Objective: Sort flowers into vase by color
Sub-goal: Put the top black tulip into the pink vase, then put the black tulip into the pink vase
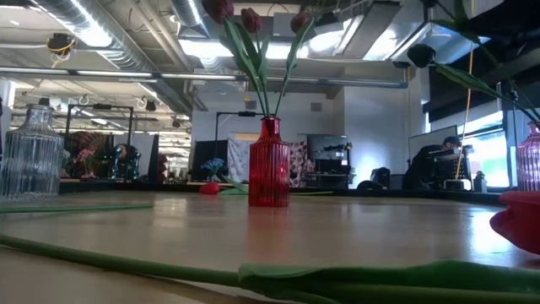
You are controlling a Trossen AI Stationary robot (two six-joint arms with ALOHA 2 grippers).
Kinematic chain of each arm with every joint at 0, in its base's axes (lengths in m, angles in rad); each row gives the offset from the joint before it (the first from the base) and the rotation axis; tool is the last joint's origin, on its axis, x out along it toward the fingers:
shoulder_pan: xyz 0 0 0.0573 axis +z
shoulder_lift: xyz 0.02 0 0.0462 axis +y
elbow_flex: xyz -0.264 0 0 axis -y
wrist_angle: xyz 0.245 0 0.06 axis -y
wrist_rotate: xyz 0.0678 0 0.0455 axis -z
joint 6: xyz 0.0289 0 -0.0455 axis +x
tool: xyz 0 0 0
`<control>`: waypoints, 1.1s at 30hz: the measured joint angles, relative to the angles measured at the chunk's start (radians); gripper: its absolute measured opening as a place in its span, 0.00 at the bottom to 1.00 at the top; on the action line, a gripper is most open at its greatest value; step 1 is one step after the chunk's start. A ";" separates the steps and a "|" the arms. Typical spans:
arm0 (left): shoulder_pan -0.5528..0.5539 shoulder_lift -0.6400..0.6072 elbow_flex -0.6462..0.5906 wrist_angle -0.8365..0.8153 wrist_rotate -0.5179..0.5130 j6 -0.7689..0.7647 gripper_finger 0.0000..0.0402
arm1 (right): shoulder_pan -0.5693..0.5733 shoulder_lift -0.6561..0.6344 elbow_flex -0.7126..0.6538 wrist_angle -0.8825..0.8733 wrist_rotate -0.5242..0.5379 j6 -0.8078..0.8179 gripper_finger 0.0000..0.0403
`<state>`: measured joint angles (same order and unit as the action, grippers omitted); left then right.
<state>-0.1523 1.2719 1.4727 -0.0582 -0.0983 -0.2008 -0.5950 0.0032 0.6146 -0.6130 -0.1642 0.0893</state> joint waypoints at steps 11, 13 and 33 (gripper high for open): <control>0.009 0.000 0.000 0.000 -0.001 0.003 0.36 | 0.059 0.001 0.144 -0.283 0.014 -0.009 0.17; 0.009 0.000 0.000 0.000 -0.001 0.020 0.36 | 0.059 0.001 0.172 -0.354 0.004 0.021 0.22; 0.007 0.097 0.000 0.071 -0.064 -0.042 0.36 | 0.058 0.100 0.552 -0.619 -0.003 0.113 0.48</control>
<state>-0.1454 1.3687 1.4731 0.0131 -0.1627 -0.2431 -0.5365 0.1036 1.1661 -1.2320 -0.1671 0.2024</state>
